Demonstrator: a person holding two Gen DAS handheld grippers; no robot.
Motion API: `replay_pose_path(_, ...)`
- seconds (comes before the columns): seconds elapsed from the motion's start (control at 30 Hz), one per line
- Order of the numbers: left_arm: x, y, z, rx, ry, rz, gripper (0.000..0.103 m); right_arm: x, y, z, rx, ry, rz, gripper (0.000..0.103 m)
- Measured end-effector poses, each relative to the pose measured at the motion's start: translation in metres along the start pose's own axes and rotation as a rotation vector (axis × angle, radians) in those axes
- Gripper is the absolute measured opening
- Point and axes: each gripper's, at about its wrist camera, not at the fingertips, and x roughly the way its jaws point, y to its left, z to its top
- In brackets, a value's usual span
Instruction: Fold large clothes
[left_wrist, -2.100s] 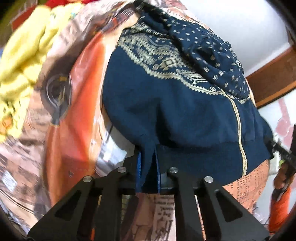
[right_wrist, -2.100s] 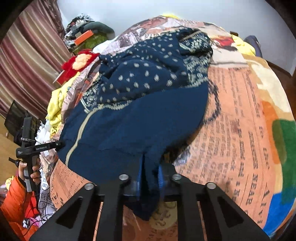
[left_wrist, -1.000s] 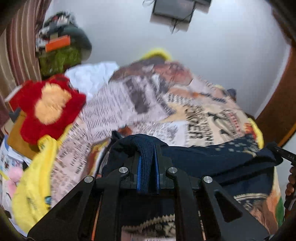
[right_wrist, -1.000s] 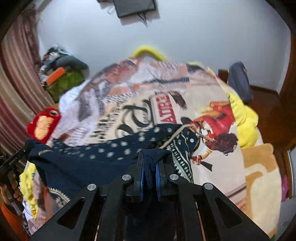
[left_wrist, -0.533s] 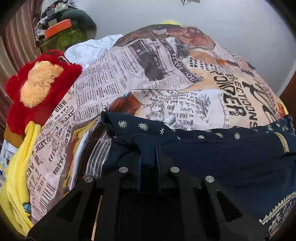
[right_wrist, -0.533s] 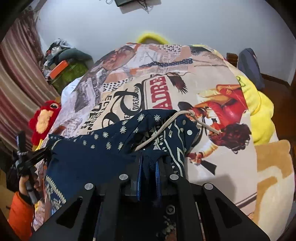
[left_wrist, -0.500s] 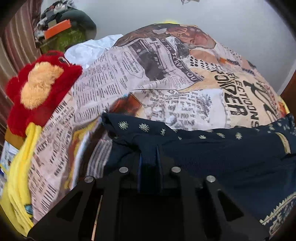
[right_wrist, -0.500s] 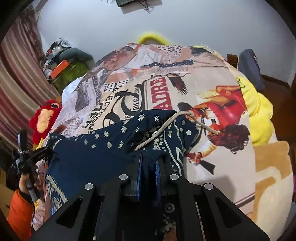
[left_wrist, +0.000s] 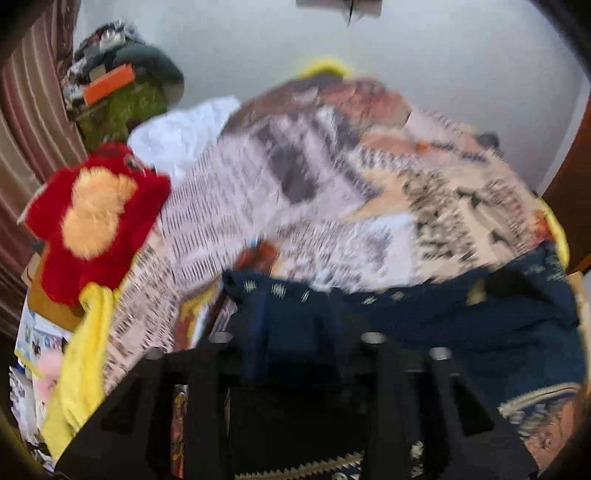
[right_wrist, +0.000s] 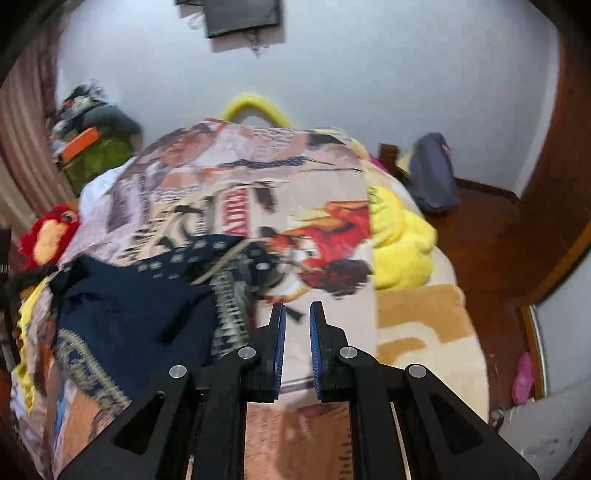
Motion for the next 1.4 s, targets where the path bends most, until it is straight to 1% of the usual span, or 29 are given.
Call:
replay_pose_path(0.03,-0.015,-0.002,0.003,0.006,-0.035,-0.003,0.057,-0.004,0.010,-0.002,-0.008,-0.005,0.028,0.008)
replay_pose_path(0.1,-0.035,-0.006,0.006,0.031,-0.075,-0.004,0.059,-0.009,0.025,-0.004,-0.020,-0.007,0.079,0.008)
replay_pose_path(0.13,-0.046,-0.012,0.004,0.068,-0.082,-0.002,0.059,-0.010,0.034,-0.005,-0.028,-0.006,0.108,0.008)
replay_pose_path(0.17,-0.049,-0.015,0.003,0.081,-0.082,0.000,0.061,-0.011,0.045,-0.006,-0.038,-0.005,0.136,0.008)
replay_pose_path(0.2,-0.055,-0.023,-0.004,0.120,-0.081,0.002,0.063,-0.011,0.057,-0.008,-0.051,-0.001,0.165,0.008)
replay_pose_path(0.27,-0.059,-0.033,-0.017,0.165,-0.076,0.004,0.068,-0.007,0.077,-0.011,-0.075,0.011,0.208,0.008)
replay_pose_path(0.3,-0.058,-0.042,-0.029,0.203,-0.064,-0.006,0.068,-0.004,0.087,-0.013,-0.090,0.021,0.223,0.008)
replay_pose_path(0.37,-0.052,-0.051,-0.048,0.240,-0.037,-0.031,0.068,0.003,0.109,-0.018,-0.128,0.038,0.251,0.008)
replay_pose_path(0.43,-0.042,-0.058,-0.060,0.255,-0.010,-0.050,0.068,0.015,0.128,-0.023,-0.165,0.059,0.264,0.008)
replay_pose_path(0.5,-0.028,-0.067,-0.074,0.269,0.025,-0.070,0.068,0.026,0.139,-0.028,-0.187,0.081,0.269,0.008)
replay_pose_path(0.53,-0.015,-0.073,-0.082,0.282,0.046,-0.070,0.068,0.036,0.148,-0.031,-0.197,0.103,0.271,0.008)
replay_pose_path(0.63,0.006,-0.075,-0.087,0.278,0.063,-0.052,0.068,0.066,0.157,-0.037,-0.207,0.159,0.259,0.008)
replay_pose_path(0.7,0.019,-0.071,-0.084,0.259,0.068,-0.042,0.068,0.082,0.159,-0.038,-0.210,0.170,0.244,0.008)
replay_pose_path(0.83,0.048,-0.052,-0.063,0.216,0.080,-0.019,0.071,0.098,0.154,-0.026,-0.180,0.135,0.250,0.008)
replay_pose_path(0.9,0.055,-0.045,-0.048,0.210,0.071,0.048,0.071,0.100,0.151,-0.013,-0.162,0.116,0.243,0.008)
replay_pose_path(0.97,0.058,-0.039,-0.035,0.202,0.062,0.084,0.070,0.101,0.150,0.000,-0.160,0.083,0.198,0.008)
replay_pose_path(1.0,0.058,-0.034,-0.026,0.187,0.052,0.087,0.070,0.102,0.149,0.007,-0.163,0.065,0.166,0.008)
replay_pose_path(1.07,0.051,-0.022,-0.002,0.122,0.018,0.073,0.070,0.102,0.144,0.024,-0.156,0.023,0.089,0.008)
replay_pose_path(1.1,0.048,-0.020,0.003,0.109,0.004,0.075,0.070,0.102,0.141,0.030,-0.143,0.010,0.067,0.008)
replay_pose_path(1.13,0.040,-0.017,0.013,0.091,-0.029,0.096,0.070,0.101,0.135,0.039,-0.116,-0.002,0.043,0.008)
replay_pose_path(1.2,0.027,-0.012,0.025,0.077,-0.079,0.129,0.070,0.095,0.128,0.049,-0.077,-0.014,0.048,0.008)
replay_pose_path(1.27,0.010,-0.009,0.030,0.059,-0.106,0.103,0.070,0.084,0.122,0.054,-0.040,-0.022,0.095,0.008)
replay_pose_path(1.3,0.000,-0.010,0.028,0.061,-0.113,0.056,0.070,0.077,0.123,0.054,-0.036,-0.026,0.125,0.008)
replay_pose_path(1.33,-0.007,-0.014,0.024,0.071,-0.114,0.034,0.070,0.070,0.125,0.052,-0.047,-0.027,0.140,0.008)
replay_pose_path(1.4,-0.016,-0.023,0.015,0.092,-0.115,0.017,0.070,0.058,0.134,0.045,-0.091,-0.030,0.145,0.008)
